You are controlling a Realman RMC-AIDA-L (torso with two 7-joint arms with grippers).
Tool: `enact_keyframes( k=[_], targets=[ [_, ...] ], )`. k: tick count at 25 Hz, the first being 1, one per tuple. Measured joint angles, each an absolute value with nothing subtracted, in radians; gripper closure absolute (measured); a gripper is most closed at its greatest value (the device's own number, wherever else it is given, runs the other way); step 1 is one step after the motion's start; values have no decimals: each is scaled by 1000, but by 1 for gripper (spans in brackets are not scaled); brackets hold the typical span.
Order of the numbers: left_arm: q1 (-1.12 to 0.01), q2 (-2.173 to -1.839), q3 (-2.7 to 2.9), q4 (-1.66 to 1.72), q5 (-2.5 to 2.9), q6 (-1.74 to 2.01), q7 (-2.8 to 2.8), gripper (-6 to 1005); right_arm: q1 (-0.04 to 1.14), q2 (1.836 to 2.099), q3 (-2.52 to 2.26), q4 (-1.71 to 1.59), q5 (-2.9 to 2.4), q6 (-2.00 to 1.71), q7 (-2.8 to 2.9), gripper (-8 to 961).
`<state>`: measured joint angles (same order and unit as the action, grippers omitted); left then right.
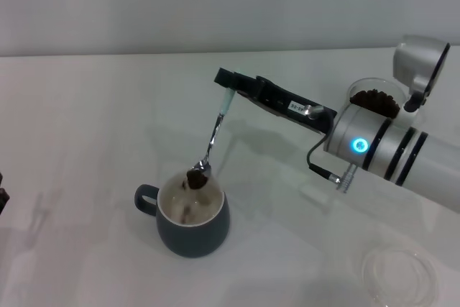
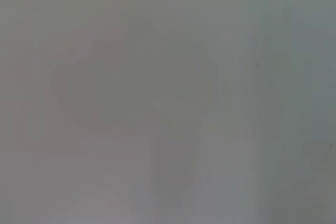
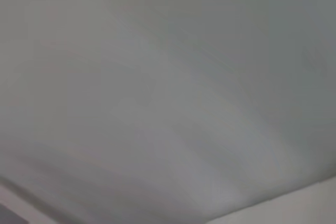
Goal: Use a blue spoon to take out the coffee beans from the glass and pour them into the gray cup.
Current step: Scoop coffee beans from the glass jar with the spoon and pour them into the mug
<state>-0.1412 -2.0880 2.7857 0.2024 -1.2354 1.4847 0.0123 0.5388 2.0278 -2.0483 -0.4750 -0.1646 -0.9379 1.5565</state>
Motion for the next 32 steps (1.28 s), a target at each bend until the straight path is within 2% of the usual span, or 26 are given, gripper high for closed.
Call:
enact_keyframes(
  k=[32],
  targets=[
    [-160, -2083, 2778, 190, -1263, 1487, 12, 107, 544, 2025, -2148, -555, -112, -1049, 1125, 792]
  ],
)
